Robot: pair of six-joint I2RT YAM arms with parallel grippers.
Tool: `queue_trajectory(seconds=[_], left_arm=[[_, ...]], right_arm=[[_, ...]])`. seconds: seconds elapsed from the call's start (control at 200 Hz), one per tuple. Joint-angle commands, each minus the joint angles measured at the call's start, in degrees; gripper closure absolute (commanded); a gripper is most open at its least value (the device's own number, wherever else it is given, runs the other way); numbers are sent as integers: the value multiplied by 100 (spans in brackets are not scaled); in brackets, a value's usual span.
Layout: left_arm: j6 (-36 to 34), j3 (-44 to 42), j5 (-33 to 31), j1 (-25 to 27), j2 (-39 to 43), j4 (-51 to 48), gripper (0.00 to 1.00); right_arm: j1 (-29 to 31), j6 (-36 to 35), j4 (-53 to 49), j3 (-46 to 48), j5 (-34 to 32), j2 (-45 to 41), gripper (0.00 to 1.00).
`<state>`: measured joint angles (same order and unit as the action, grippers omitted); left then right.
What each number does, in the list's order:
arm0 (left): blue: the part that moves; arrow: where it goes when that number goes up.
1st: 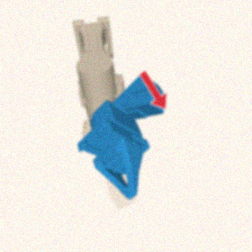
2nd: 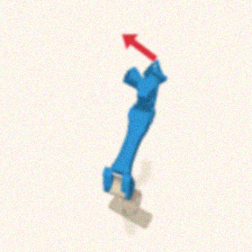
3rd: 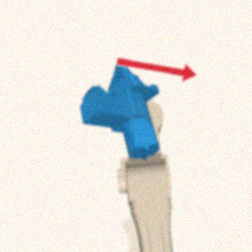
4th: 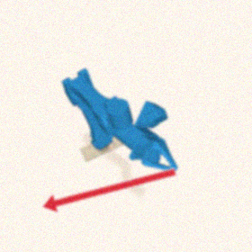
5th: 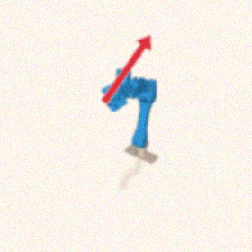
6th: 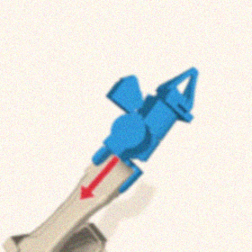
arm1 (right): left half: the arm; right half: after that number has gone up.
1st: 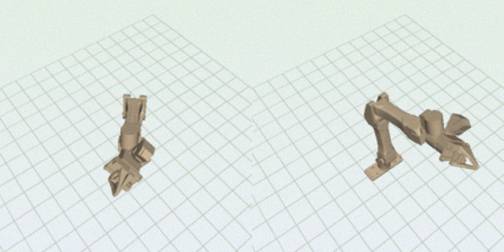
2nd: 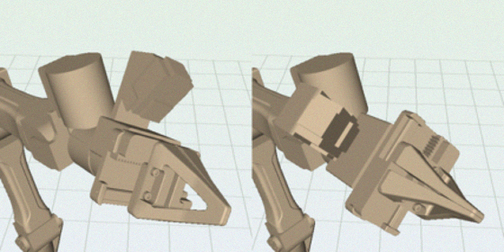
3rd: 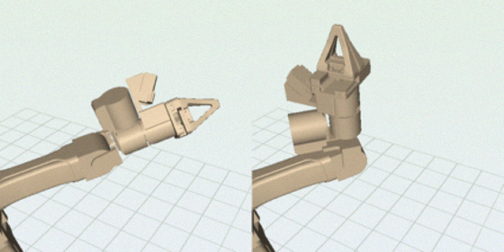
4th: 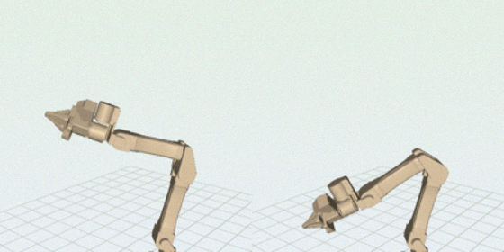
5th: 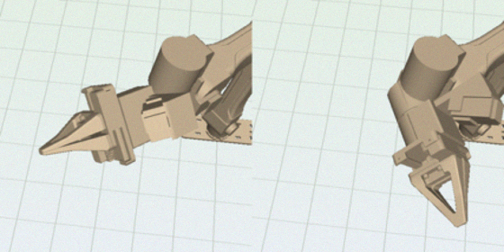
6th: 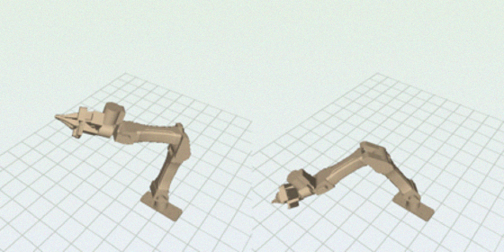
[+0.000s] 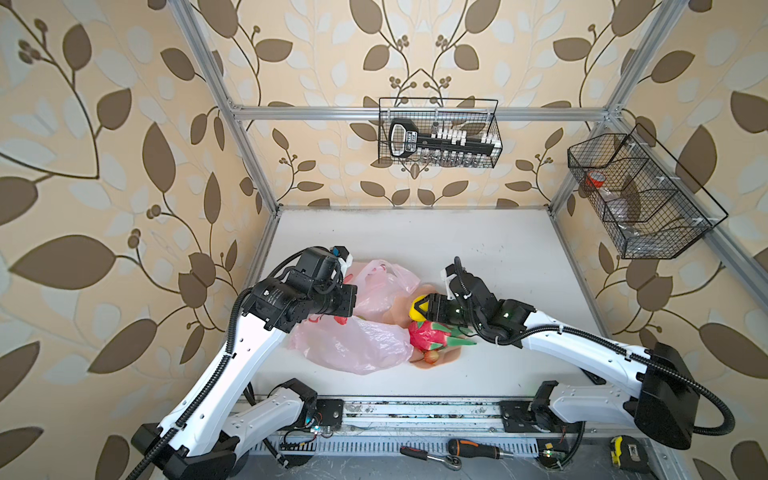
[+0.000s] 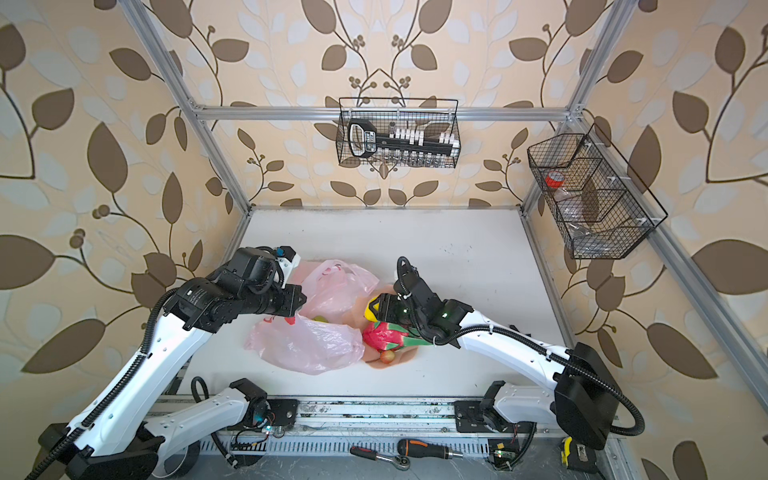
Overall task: Place the fruits into the plastic bag
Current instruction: 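Lift the yellow lemon with the right gripper toward the bag opening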
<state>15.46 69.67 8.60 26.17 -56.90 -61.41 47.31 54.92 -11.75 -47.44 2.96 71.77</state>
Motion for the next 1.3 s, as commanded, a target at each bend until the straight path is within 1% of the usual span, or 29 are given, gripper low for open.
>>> queue_trajectory(seconds=[0.0, 0.285, 0.555, 0.77, 0.93, 1.295], left_arm=[[-27, 199, 113, -25, 4, 58, 100], [-1, 193, 136, -22, 28, 59, 100], [34, 187, 188, -25, 22, 93, 100], [65, 178, 241, -25, 8, 131, 100], [84, 170, 287, -24, -5, 155, 100], [115, 179, 321, -25, -22, 225, 100]], right_arm=[[-33, 479, 531, 103, 330, -119, 53], [92, 848, 1012, 210, 432, -15, 54], [406, 1176, 1551, 41, 468, 484, 55], [721, 1492, 2077, -190, 555, 1098, 57], [903, 1587, 2292, -559, 660, 1643, 57], [1063, 1872, 2619, -1499, 960, 2959, 59]])
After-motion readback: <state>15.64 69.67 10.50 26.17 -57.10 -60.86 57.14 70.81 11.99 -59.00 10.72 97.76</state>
